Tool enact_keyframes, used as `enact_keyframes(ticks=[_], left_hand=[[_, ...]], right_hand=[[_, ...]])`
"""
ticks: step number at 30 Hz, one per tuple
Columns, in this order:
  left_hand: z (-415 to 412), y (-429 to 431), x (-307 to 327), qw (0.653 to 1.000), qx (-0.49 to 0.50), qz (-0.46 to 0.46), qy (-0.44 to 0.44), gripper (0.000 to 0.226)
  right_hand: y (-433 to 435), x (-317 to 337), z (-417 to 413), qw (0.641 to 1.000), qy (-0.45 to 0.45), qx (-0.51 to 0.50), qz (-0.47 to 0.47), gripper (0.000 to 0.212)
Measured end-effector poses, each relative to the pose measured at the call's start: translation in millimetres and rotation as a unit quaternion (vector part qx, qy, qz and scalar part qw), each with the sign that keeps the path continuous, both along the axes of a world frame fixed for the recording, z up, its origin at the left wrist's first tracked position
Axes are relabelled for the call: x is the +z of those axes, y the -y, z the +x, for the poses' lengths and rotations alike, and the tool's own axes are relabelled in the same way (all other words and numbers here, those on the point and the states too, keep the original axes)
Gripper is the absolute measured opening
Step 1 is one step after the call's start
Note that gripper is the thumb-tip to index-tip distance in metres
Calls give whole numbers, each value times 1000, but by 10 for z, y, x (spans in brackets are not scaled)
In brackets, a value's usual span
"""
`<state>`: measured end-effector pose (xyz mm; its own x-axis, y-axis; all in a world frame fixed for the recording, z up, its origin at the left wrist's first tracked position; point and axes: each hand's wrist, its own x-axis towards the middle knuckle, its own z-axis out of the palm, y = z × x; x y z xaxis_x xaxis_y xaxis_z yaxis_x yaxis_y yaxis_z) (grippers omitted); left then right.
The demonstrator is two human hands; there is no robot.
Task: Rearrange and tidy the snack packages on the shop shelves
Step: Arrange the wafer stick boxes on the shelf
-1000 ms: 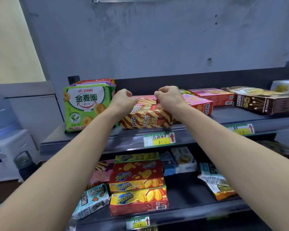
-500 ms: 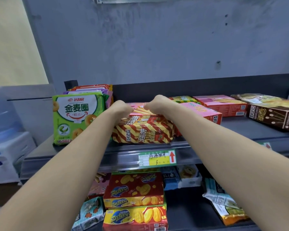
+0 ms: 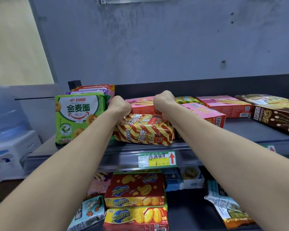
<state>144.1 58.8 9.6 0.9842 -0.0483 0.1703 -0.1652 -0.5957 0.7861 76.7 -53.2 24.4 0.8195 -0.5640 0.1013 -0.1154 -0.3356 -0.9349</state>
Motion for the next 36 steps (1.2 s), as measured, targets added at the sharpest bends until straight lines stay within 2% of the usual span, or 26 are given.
enact_keyframes(ticks=[6, 10, 14, 18, 22, 27, 36], left_hand=[[-117, -25, 154, 997, 7, -53, 55, 26], [-246, -17, 247, 993, -12, -83, 81, 32], [-401, 4, 303, 985, -38, -143, 91, 40], [-525, 10, 331, 972, -43, -214, 91, 49], [-666, 14, 328, 946, -25, -319, 59, 26], [-936, 151, 228, 924, -73, -373, 27, 13], [-1666, 359, -74, 922, -82, -368, 87, 21]], right_hand=[[4, 39, -28, 995, 50, -51, 67, 26], [50, 62, -119, 988, 104, -80, 85, 24], [89, 95, -236, 973, 151, -97, 146, 12], [120, 120, -423, 952, 224, -83, 194, 18], [105, 68, -655, 941, 278, -63, 185, 29], [149, -78, -979, 944, 287, -70, 147, 39], [493, -378, -1746, 918, 311, -19, 247, 29]])
